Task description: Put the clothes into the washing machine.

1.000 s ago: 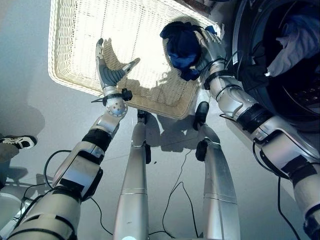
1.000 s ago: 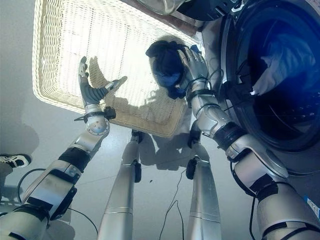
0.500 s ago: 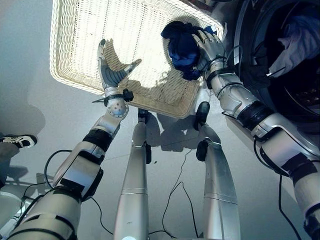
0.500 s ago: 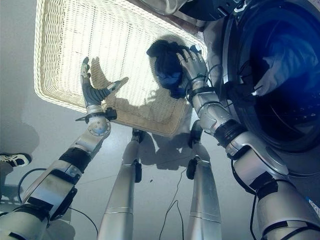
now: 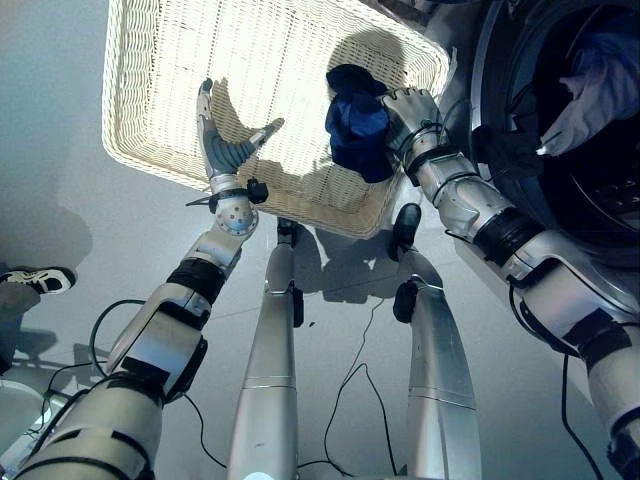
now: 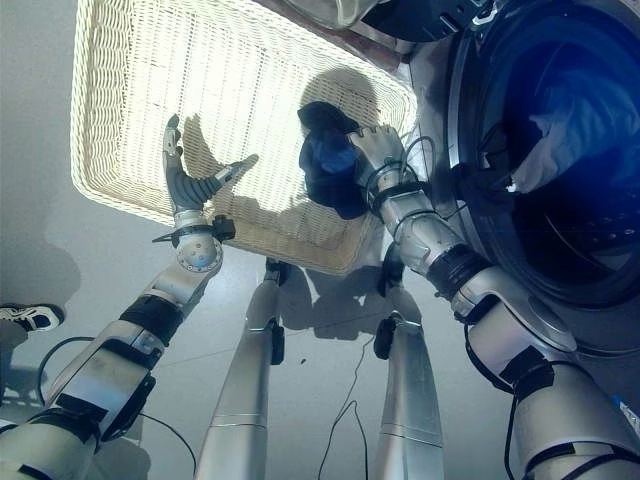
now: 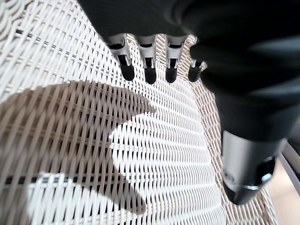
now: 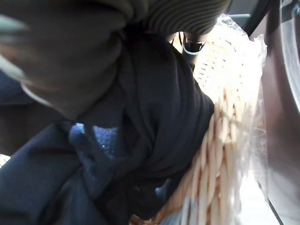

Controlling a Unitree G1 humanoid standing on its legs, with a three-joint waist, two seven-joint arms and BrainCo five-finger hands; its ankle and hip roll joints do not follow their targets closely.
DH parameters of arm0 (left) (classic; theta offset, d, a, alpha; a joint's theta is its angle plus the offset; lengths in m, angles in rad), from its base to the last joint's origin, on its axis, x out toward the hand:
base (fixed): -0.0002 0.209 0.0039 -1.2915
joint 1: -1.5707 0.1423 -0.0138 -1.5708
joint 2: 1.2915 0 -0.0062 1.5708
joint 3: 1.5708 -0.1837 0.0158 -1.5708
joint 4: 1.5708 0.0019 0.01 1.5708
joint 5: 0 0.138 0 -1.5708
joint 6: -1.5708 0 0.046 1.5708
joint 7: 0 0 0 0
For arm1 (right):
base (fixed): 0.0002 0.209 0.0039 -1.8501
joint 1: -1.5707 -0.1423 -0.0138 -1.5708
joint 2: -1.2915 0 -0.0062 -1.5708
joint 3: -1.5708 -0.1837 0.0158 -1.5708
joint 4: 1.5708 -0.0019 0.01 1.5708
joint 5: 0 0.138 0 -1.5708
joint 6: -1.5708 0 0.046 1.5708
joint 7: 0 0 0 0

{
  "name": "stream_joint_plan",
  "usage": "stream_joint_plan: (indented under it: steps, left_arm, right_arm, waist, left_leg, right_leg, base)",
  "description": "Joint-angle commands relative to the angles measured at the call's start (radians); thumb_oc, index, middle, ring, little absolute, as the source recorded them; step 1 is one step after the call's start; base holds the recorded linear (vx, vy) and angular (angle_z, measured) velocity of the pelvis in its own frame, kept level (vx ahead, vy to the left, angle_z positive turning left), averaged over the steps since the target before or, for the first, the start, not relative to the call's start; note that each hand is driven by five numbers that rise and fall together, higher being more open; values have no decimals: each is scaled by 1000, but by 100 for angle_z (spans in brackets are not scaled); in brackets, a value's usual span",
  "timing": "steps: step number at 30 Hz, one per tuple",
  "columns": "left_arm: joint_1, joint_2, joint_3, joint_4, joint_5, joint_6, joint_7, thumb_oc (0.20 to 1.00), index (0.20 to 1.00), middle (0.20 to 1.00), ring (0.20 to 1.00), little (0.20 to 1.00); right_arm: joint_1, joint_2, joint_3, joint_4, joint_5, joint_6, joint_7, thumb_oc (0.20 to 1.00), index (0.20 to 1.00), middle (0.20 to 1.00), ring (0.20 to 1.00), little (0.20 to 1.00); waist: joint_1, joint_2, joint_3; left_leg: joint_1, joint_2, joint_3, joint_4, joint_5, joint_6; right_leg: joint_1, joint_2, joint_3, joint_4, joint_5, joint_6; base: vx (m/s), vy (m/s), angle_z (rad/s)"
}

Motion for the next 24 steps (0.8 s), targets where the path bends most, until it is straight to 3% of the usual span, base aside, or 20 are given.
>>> stream_joint_plan:
  steps: [1,4,9,11,12,14,15,16,18,24]
  left_arm:
    - [-9,-20,46,-5,-3,-37,21,1000,1000,1000,1000,1000]
    - [-2,-21,46,-12,-2,-37,25,1000,1000,1000,1000,1000]
    - [22,-17,66,-24,9,-45,23,1000,1000,1000,1000,1000]
    - [53,-14,94,-36,21,-55,23,1000,1000,1000,1000,1000]
    - [56,-13,97,-38,22,-54,22,1000,1000,1000,1000,1000]
    - [72,-12,107,-50,25,-50,32,1000,1000,1000,1000,1000]
    - [73,-13,107,-51,25,-49,34,1000,1000,1000,1000,1000]
    - [84,-15,114,-58,29,-44,49,1000,1000,1000,1000,1000]
    - [92,-11,116,-65,28,-40,60,1000,1000,1000,1000,1000]
    - [116,2,118,-72,22,-44,78,1000,1000,1000,1000,1000]
  right_arm:
    - [49,-20,49,-22,5,-42,-45,200,200,200,200,200]
    - [62,-26,32,-47,87,-54,-93,200,200,200,200,200]
    - [155,0,-150,-122,510,-176,-173,200,200,200,200,200]
    - [248,32,-312,-191,727,-308,-164,200,200,200,200,200]
    - [260,36,-330,-201,759,-324,-164,200,200,200,200,200]
    - [322,55,-421,-243,896,-423,-159,200,200,200,200,200]
    - [331,58,-434,-253,907,-435,-161,200,200,200,200,200]
    - [376,71,-497,-290,981,-499,-171,200,200,200,200,200]
    - [412,69,-548,-313,1024,-563,-180,200,200,200,200,200]
    - [469,61,-676,-325,1128,-685,-241,200,200,200,200,200]
  waist:
    - [-23,57,-18]
    - [-25,57,-18]
    - [-32,55,-18]
    - [-42,52,-18]
    - [-44,51,-18]
    - [-54,47,-18]
    - [-56,47,-18]
    - [-65,42,-18]
    - [-74,38,-18]
    - [-88,31,-18]
  left_leg:
    - [-48,-63,3,106,-54,59]
    - [-48,-62,3,108,-55,59]
    - [-52,-62,1,103,-53,58]
    - [-52,-59,5,107,-61,58]
    - [-52,-58,7,107,-62,57]
    - [-54,-55,13,110,-67,57]
    - [-54,-54,13,111,-68,57]
    - [-54,-48,19,114,-73,56]
    - [-52,-43,22,115,-76,56]
    - [-46,-34,24,119,-88,55]
  right_leg:
    - [38,53,-53,-132,128,60]
    - [38,53,-53,-130,129,60]
    - [30,58,-46,-126,125,58]
    - [25,64,-38,-119,119,57]
    - [24,64,-37,-119,119,58]
    - [19,66,-32,-116,118,58]
    - [19,66,-31,-115,117,58]
    - [18,67,-27,-112,115,60]
    - [17,67,-24,-109,116,62]
    - [21,68,-16,-105,116,67]
  base:
    - [0,0,0]
    - [0,0,0]
    - [0,0,0]
    - [13,40,1]
    - [11,43,2]
    - [10,43,0]
    - [7,63,-3]
    - [3,45,-4]
    - [2,45,-3]
    - [3,11,-4]
